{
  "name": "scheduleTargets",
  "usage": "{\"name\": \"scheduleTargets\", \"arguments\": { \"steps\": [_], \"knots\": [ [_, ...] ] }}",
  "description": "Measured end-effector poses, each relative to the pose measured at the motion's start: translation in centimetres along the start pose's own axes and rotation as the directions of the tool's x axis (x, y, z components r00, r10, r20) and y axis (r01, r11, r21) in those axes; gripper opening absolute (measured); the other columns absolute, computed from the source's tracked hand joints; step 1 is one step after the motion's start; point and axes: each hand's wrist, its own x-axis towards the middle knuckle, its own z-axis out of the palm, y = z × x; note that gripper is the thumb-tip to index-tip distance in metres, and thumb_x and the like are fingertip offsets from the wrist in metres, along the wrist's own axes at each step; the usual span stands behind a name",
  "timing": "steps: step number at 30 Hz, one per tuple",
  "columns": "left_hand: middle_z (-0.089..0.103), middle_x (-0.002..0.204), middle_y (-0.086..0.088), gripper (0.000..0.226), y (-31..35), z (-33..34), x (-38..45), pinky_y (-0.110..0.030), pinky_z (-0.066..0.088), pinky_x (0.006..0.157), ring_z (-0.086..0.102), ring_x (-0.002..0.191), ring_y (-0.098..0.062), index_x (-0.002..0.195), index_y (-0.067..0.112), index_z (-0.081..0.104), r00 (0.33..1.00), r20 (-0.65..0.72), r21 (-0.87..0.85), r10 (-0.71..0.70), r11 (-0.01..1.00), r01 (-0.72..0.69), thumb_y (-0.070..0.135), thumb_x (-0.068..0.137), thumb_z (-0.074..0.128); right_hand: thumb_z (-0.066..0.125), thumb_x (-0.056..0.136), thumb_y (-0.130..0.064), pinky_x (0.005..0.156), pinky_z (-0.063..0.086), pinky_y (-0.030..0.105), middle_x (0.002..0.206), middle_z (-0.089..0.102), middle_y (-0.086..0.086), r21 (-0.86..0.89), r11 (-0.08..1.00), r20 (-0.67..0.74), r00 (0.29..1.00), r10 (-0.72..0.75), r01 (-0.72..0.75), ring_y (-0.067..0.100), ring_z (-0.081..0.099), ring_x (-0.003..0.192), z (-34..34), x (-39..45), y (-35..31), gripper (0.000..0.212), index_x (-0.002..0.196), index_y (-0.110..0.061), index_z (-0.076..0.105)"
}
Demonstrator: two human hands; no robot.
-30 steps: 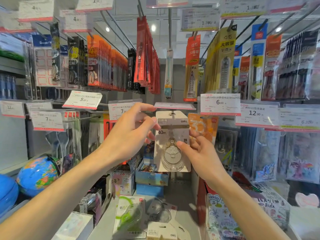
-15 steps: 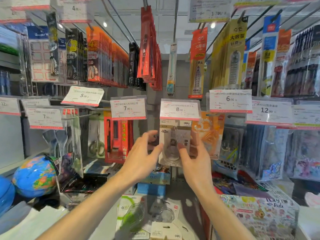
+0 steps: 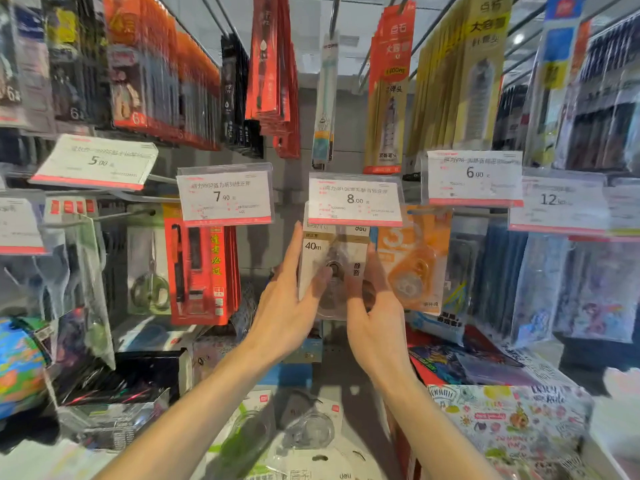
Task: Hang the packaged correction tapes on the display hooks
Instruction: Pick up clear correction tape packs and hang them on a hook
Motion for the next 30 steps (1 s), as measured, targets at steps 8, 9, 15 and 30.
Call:
{"name": "scheduleTargets", "arguments": {
  "steps": [8, 9, 15, 30],
  "knots": [
    [0.062, 0.131, 0.012, 0.072, -2.3, 1.0, 2.8, -0.035, 0.056, 0.07, 0.073, 0.089, -0.023, 0.156, 0.057, -0.006, 0.997, 0.069, -0.099, -0.033, 0.994, 0.04, 0.053, 0.105, 0.045, 0.054, 0.105, -0.039, 0.089, 0.048, 0.026, 0.13, 0.059, -0.016, 0.085, 0.996, 0.025, 0.999, 0.031, -0.033, 0.007, 0.062, 0.114, 0.6, 2.4, -0.2, 0.05, 0.153, -0.044, 0.037],
    [0.06, 0.126, 0.02, 0.072, -2.5, 1.2, 3.0, -0.025, 0.051, 0.068, 0.068, 0.086, -0.009, 0.157, 0.056, -0.004, 0.997, 0.073, -0.12, -0.024, 0.992, 0.033, 0.054, 0.105, 0.045, 0.054, 0.105, -0.038, 0.089, 0.049, 0.028, 0.13, 0.06, -0.014, 0.078, 0.996, 0.032, 0.999, 0.029, -0.032, 0.01, 0.062, 0.116, 0.7, 2.7, -0.1, 0.05, 0.152, -0.042, 0.038],
    [0.022, 0.155, 0.034, 0.071, -2.0, 1.3, 3.0, -0.019, 0.039, 0.09, 0.042, 0.129, -0.001, 0.159, 0.053, 0.0, 0.996, 0.084, -0.157, -0.039, 0.986, 0.051, 0.057, 0.103, 0.044, 0.056, 0.106, -0.033, 0.098, 0.049, 0.024, 0.143, 0.057, -0.021, 0.133, 0.991, 0.147, 0.989, 0.011, -0.031, -0.001, 0.056, 0.121, 0.0, 3.3, -0.2, 0.05, 0.152, -0.044, 0.04],
    [0.075, 0.102, 0.014, 0.019, -0.8, -4.5, -6.7, -0.028, 0.062, 0.079, 0.075, 0.093, -0.007, 0.114, 0.041, 0.063, 0.965, -0.096, -0.22, -0.243, 0.951, 0.217, 0.031, 0.099, 0.065, 0.068, 0.1, -0.026, 0.077, 0.063, 0.025, 0.101, 0.079, 0.001, 0.31, 0.904, 0.316, 0.929, 0.193, -0.293, 0.011, 0.078, 0.087, -6.1, -2.8, 0.0, 0.012, 0.111, -0.025, 0.068]
  ]
}}
